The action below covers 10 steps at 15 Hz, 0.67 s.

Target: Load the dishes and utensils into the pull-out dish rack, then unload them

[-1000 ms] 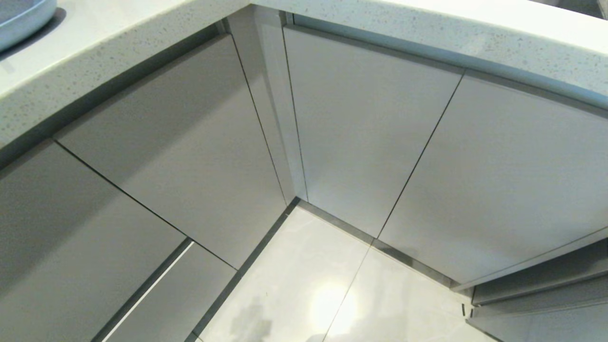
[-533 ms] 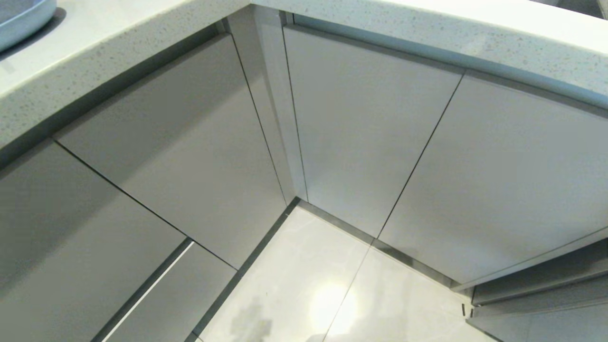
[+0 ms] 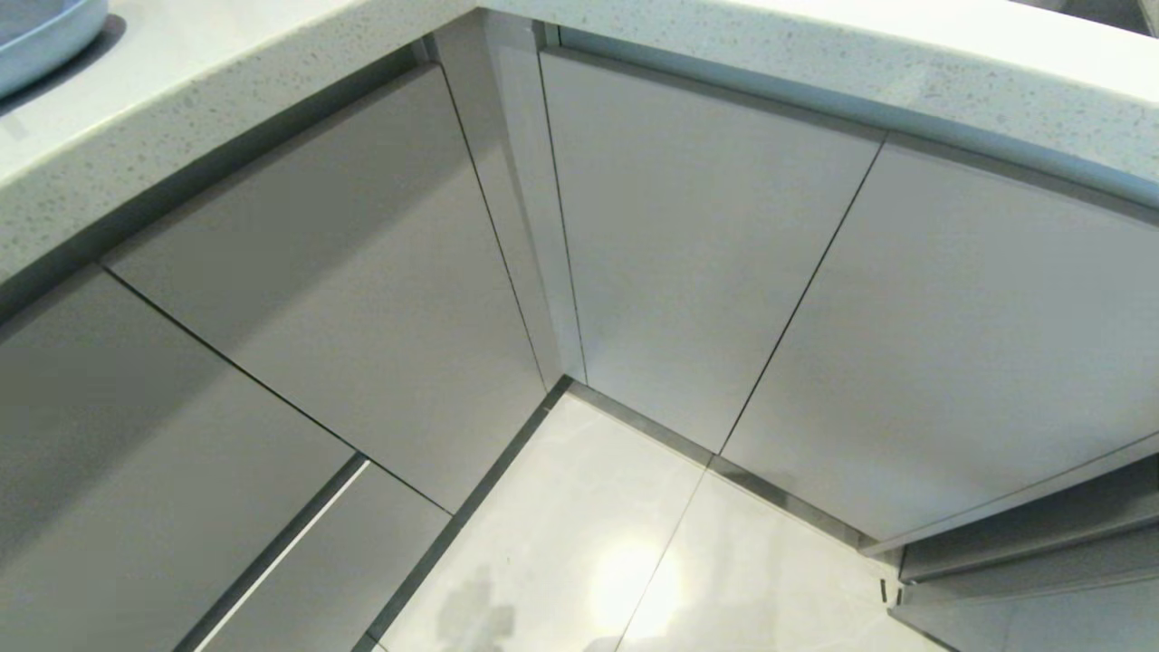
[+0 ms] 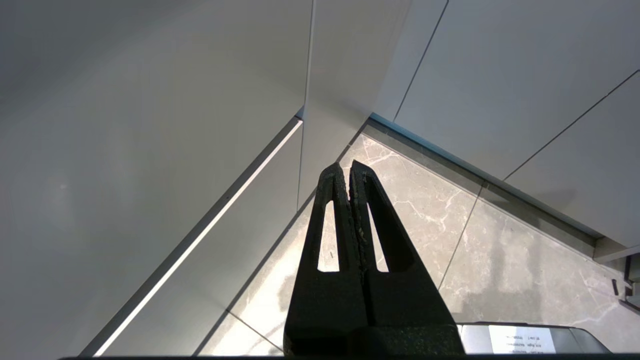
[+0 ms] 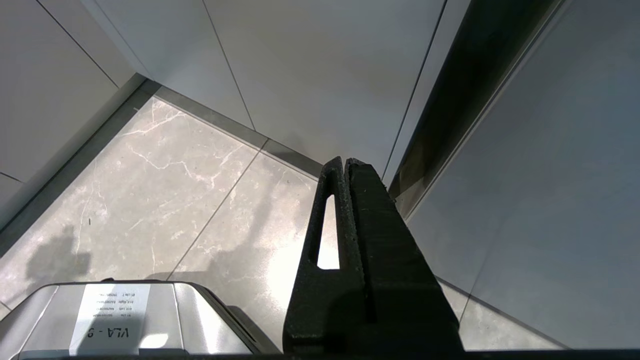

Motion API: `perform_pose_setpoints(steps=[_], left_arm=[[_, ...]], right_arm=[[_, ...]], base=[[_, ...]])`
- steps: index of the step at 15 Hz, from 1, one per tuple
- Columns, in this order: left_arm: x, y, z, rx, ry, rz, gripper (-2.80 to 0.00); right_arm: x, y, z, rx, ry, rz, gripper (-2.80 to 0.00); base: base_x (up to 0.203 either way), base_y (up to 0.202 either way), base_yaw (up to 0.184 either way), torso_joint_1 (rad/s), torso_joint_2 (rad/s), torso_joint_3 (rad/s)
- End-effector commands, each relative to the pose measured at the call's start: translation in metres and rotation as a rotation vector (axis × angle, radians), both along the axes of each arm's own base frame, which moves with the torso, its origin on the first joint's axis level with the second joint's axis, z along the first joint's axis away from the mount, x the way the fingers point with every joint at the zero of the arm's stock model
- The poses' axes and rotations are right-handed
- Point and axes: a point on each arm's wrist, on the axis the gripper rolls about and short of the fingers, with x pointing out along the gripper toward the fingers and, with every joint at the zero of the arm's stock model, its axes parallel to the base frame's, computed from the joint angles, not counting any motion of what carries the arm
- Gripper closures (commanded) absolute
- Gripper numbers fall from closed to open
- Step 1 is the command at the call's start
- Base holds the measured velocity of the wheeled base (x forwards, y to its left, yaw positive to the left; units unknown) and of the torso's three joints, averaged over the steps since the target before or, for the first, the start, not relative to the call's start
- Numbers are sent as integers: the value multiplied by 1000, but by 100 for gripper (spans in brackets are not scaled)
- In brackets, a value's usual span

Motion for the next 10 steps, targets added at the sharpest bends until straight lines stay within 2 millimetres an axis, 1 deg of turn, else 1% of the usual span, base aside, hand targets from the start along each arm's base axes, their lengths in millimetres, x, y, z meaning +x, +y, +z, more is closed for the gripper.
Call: perform_pose_setpoints(steps=[1, 10], left_arm=[[2, 0, -7, 0, 26, 1, 0], [2, 0, -7, -5, 27, 7, 0]], right_arm=[[0, 0, 0, 0, -3, 0, 0], [0, 0, 0, 1, -3, 0, 0]], base=[[0, 0, 0, 0, 0, 0], [0, 0, 0, 0, 0, 0]])
